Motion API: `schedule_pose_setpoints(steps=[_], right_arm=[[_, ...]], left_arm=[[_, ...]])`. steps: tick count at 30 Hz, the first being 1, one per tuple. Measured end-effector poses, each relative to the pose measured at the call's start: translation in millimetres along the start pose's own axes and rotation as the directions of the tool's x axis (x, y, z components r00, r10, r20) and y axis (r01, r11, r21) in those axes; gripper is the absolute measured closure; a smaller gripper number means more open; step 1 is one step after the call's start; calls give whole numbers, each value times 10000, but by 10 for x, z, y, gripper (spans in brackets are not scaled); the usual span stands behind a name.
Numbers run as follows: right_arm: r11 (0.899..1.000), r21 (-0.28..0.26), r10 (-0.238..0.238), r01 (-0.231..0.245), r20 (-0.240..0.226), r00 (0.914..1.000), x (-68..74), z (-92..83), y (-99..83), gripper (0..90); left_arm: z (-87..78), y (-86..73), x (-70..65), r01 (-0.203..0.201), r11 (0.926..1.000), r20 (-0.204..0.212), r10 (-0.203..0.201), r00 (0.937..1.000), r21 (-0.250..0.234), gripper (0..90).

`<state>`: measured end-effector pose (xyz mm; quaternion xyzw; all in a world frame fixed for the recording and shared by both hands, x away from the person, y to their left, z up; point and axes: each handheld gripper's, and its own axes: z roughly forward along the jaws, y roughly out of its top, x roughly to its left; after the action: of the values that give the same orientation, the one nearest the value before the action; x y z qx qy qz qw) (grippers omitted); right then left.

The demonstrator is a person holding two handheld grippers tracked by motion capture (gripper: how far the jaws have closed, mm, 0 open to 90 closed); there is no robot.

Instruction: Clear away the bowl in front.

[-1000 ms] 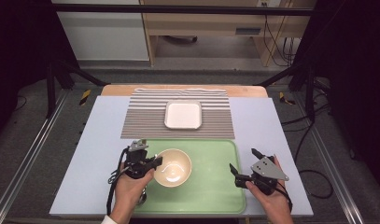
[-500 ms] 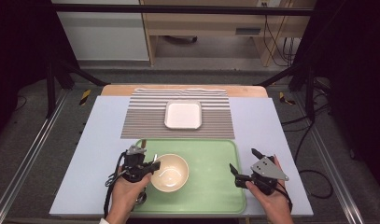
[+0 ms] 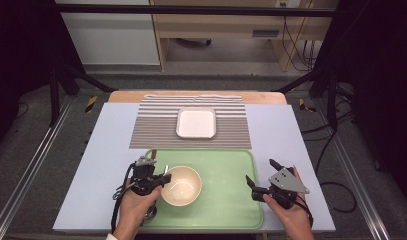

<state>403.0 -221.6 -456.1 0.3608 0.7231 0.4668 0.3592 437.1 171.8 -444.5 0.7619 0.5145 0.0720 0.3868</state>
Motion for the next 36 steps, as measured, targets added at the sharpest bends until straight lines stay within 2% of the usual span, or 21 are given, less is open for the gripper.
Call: schedule_pose_setpoints(steps=[17,20,21,22,25,26,28,30,32,33,36], right_arm=[[10000,25,-10,10,-40,10000,3,2,-1,79],[10000,36,-30,30,-47,10000,4,3,-2,78],[10000,34,-32,32,-53,10000,4,2,-2,78],[10000,25,-42,42,-39,10000,4,2,-2,78],[10000,25,-72,73,-47,10000,4,6,-3,78],[10000,25,-72,73,-47,10000,4,6,-3,78],[10000,55,-75,75,-55,10000,13,8,0,78],[9999,63,-86,86,-56,9999,16,6,1,78],[9999,69,-81,81,-55,10000,16,4,1,77],[9999,68,-82,83,-45,10000,15,5,0,78],[9999,62,-91,91,-53,9999,12,8,-2,77]], left_arm=[[28,2,23,160,9999,175,-160,9997,-9,806],[18,3,25,144,9999,300,-143,9994,-48,708],[0,9,20,63,9999,272,-60,9996,-102,708],[-61,41,11,29,9994,100,-26,9999,-351,627],[-174,140,1,-48,9972,-255,29,9997,-743,511],[-174,140,1,-48,9972,-255,29,9997,-743,476],[-234,277,-5,-69,9942,-541,11,9985,-1075,413],[-239,384,-14,-138,9934,-720,56,9974,-1134,372],[-218,498,-23,-71,9925,-842,-32,9964,-1221,315],[-218,498,-23,-71,9925,-842,-32,9964,-1221,296],[-133,737,-57,-170,9912,-1055,31,9944,-1310,250]])
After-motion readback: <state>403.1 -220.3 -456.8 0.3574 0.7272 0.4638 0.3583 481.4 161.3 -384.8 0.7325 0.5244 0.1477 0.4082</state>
